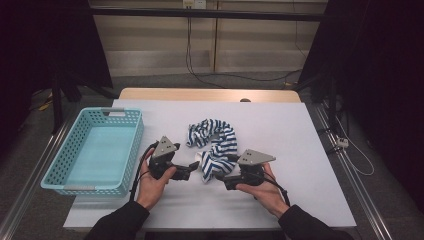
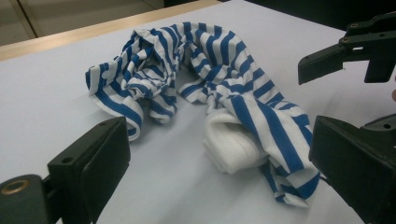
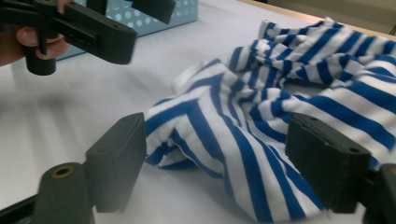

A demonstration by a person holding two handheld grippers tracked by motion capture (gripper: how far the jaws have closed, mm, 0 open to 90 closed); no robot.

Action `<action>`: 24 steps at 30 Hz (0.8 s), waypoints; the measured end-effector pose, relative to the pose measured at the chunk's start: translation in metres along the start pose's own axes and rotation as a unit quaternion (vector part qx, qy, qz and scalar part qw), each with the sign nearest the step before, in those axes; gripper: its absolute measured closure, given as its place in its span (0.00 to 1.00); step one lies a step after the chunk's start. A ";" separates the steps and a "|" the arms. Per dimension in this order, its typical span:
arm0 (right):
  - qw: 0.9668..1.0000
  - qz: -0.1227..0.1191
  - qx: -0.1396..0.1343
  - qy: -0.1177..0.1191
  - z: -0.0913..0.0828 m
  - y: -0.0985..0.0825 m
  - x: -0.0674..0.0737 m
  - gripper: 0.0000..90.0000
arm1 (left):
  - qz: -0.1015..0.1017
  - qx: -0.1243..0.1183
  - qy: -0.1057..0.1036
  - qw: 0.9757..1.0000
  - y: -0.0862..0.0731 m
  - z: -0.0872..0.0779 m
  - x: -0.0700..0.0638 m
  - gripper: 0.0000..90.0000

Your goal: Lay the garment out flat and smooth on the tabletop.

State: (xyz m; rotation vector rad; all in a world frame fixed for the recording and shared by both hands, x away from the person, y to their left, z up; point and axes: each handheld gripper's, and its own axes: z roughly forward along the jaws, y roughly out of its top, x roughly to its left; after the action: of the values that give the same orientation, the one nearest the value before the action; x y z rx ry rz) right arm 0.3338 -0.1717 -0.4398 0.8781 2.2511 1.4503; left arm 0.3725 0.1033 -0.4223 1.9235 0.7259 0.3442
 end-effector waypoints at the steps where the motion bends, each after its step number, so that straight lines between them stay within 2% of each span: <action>1: 1.000 0.000 0.000 0.000 0.000 0.000 0.000 0.31 | 0.003 0.006 0.000 1.000 0.000 0.000 0.000 0.07; 2: 1.000 -0.011 0.010 0.014 0.004 0.004 0.003 0.40 | 0.006 0.009 0.002 1.000 0.000 0.001 0.000 0.07; 3: 1.000 -0.011 0.010 0.014 0.004 0.004 0.003 0.40 | 0.011 0.011 0.001 1.000 0.000 0.001 0.000 0.07; 4: 0.999 -0.021 0.019 0.021 0.011 0.007 0.007 0.42 | 0.014 0.012 0.001 1.000 0.001 0.002 -0.002 0.07; 6: 0.999 -0.038 0.029 0.011 0.018 0.007 0.009 0.43 | 0.015 0.013 -0.001 1.000 0.001 0.002 -0.002 0.07; 7: 0.999 -0.038 0.029 0.011 0.018 0.007 0.009 0.43 | 0.015 0.015 -0.001 1.000 0.002 0.003 -0.003 0.07; 8: 0.998 -0.043 0.038 0.000 0.022 0.007 0.010 0.57 | 0.015 0.016 -0.003 1.000 0.001 0.003 -0.003 0.07; 11: 0.998 -0.045 0.035 -0.019 0.023 0.006 0.007 0.79 | 0.015 0.027 -0.004 1.000 0.000 0.005 -0.002 0.08; 12: 0.998 -0.044 0.037 -0.021 0.022 0.006 0.007 0.80 | 0.022 0.029 -0.002 0.999 0.001 0.005 -0.002 0.10; 13: 0.998 -0.044 0.038 -0.017 0.021 0.006 0.007 0.82 | 0.021 0.028 0.000 0.999 0.001 0.005 -0.002 0.10; 15: 0.998 -0.051 0.037 -0.019 0.016 0.007 0.007 0.85 | 0.014 0.029 -0.009 0.999 0.002 0.005 -0.002 0.10; 18: 0.998 -0.045 0.029 -0.018 0.010 0.008 0.008 0.87 | 0.013 0.036 -0.014 0.999 0.002 0.007 -0.003 0.10; 21: 0.999 -0.045 0.017 -0.013 0.000 0.005 0.009 0.88 | 0.026 0.048 -0.030 0.998 0.004 0.011 -0.009 0.10; 23: 0.999 -0.042 0.011 -0.011 -0.005 0.004 0.010 0.88 | 0.017 0.047 -0.048 0.998 0.005 0.012 -0.011 0.10; 24: 0.999 -0.044 0.006 -0.010 -0.007 0.005 0.009 0.88 | 0.014 0.054 -0.053 0.997 0.005 0.014 -0.012 0.10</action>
State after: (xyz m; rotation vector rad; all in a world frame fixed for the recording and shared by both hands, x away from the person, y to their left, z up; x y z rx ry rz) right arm 0.3240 -0.1696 -0.4319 0.7837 2.2567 1.3858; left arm 0.3721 0.0846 -0.4231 2.0397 0.6596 0.2211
